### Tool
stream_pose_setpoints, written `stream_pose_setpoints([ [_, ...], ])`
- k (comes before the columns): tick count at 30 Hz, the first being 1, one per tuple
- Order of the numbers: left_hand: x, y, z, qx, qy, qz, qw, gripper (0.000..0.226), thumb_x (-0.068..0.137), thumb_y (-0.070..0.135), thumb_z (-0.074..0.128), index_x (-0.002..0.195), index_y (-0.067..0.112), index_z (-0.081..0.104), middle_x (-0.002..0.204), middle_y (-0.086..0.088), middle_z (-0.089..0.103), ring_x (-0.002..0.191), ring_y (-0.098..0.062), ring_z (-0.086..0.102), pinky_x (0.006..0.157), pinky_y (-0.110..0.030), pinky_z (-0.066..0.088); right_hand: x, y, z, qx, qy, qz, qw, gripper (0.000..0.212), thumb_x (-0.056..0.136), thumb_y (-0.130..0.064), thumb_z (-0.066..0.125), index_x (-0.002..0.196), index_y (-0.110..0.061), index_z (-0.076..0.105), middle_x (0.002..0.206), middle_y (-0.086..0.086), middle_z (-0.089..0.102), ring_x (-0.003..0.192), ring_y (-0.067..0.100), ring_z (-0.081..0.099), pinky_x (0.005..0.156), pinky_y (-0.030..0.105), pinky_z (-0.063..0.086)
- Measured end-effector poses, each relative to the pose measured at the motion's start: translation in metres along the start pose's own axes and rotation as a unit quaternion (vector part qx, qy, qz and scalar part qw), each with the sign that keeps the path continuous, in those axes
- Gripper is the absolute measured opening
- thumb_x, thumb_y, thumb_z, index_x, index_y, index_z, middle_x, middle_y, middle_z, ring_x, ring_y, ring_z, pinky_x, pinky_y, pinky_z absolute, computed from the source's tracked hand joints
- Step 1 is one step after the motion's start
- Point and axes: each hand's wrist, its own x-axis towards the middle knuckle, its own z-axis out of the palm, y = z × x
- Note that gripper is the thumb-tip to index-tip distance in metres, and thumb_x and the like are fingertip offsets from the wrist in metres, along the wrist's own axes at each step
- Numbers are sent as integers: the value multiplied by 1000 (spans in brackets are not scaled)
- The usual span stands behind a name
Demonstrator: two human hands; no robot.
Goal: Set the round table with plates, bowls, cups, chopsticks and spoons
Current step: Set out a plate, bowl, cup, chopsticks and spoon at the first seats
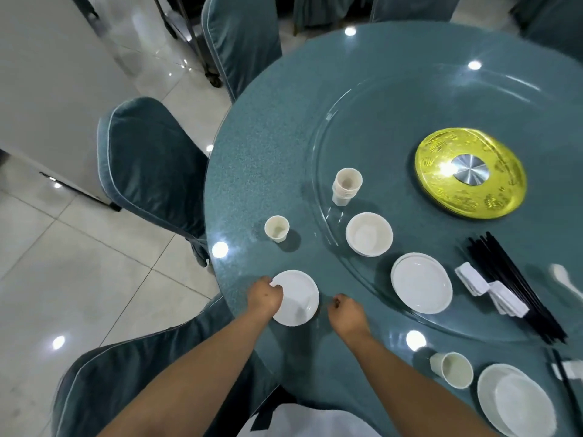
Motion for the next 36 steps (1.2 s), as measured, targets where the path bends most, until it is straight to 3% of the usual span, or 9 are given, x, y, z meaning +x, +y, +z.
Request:
stream_pose_setpoints([
  [3,-8,29,9,20,-16,55,998,41,92,21,53,132,10,55,136,-10,57,125,-30,53,104,-32,41,4,12,-25,23,25,8,999,18,91,-15,46,78,-11,56,87,12,66,85,33,60,75,34,46],
  [5,-11,53,17,28,-27,104,994,40,91,19,57,128,6,58,132,-12,59,124,-29,54,103,-30,40,8,22,-42,50,53,8,997,20,93,-17,47,82,-7,61,91,15,68,89,36,61,77,35,46],
  [8,-16,100,31,96,-31,171,980,52,89,27,62,138,10,51,139,-12,53,129,-27,49,109,-30,36,12,36,-73,93,108,16,990,22,94,-17,49,91,-5,67,96,15,70,92,36,63,79,35,47],
  [15,-24,188,75,302,-36,302,903,103,73,58,71,153,28,14,153,-4,20,137,-35,26,113,-44,32,16,81,-121,144,152,61,976,29,94,-24,48,117,-20,66,113,4,70,105,28,62,90,33,49],
  [19,-13,211,92,370,-42,310,874,116,65,62,76,152,38,1,154,-1,4,139,-37,16,110,-50,34,20,97,-131,152,161,57,974,30,93,-24,48,117,-21,66,114,1,70,104,26,63,87,31,50],
  [24,-14,221,116,402,-23,312,861,114,68,57,76,152,41,1,152,-1,9,136,-36,18,104,-48,40,20,118,-132,148,161,64,974,27,92,-22,47,111,-19,67,108,3,71,98,27,63,81,29,50],
  [36,-3,237,110,423,-49,285,859,123,58,54,83,149,47,1,149,-8,9,137,-42,14,107,-51,37,28,106,-141,169,177,64,968,28,94,-21,46,114,-18,66,111,2,70,102,25,63,91,35,51],
])
